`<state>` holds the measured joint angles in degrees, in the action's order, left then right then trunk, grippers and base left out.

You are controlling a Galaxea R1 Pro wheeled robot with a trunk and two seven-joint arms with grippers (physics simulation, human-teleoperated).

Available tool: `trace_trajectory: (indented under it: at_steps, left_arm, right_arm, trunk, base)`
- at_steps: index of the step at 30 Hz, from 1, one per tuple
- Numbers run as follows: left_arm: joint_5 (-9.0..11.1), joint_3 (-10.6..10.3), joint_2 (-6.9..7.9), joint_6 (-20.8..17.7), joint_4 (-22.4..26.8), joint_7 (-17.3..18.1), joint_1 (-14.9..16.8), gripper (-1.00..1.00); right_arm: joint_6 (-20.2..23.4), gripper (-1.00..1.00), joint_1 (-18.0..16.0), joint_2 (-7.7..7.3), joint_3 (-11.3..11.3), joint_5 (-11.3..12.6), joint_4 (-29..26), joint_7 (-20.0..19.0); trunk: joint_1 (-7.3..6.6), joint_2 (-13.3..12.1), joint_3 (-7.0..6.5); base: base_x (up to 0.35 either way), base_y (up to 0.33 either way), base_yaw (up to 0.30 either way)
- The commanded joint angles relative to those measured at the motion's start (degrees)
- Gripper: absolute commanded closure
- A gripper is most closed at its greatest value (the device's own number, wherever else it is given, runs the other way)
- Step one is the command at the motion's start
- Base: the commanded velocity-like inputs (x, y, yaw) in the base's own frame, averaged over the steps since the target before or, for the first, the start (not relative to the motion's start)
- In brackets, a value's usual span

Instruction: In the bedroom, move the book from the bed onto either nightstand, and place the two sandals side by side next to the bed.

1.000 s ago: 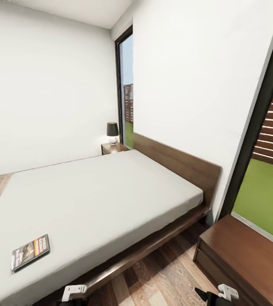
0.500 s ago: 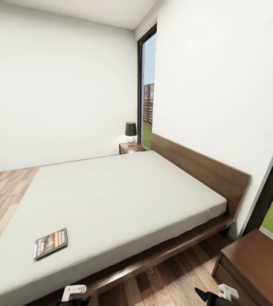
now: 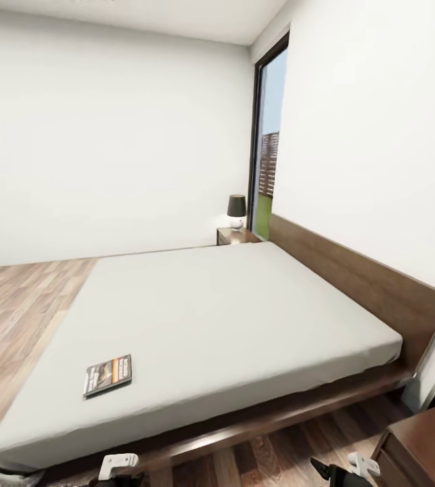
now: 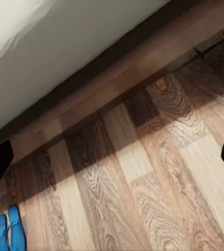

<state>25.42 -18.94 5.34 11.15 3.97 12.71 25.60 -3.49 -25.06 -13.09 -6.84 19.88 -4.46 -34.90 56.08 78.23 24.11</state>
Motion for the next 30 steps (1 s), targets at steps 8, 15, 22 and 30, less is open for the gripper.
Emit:
trace_trajectory:
  at_steps: [8,15,22,30]
  left_arm:
    - [0.6,-0.5,0.02,0.2,-0.1,0.2,0.1,-1.00]
    - [0.6,-0.5,0.02,0.2,-0.1,0.2,0.1,-1.00]
    - [0.6,-0.5,0.02,0.2,-0.1,0.2,0.1,-1.00]
    - [0.6,-0.5,0.02,0.2,-0.1,0.2,0.1,-1.00]
  right_arm:
    - [-0.1,-1.00,0.0,-0.05,-0.5,-0.3,0.1,-0.3]
    - [-0.1,-1.00,-0.1,-0.09,-0.5,-0.3,0.1,-0.4]
    - [-0.1,-1.00,0.0,-0.09,-0.5,-0.3,0.2,-0.5]
    - [-0.1,-1.00,-0.1,-0.09,-0.5,-0.3,0.2,-0.8]
  trunk:
    - [0.01,0.0,0.06]
    - [0.01,0.0,0.06]
    - [0.01,0.0,0.06]
    - [0.01,0.0,0.06]
  base:
    - [0.145,-0.192,0.291]
    - [0.023,-0.026,0.241]
    - [0.001,-0.001,0.028]
    - [0.000,0.000,0.001]
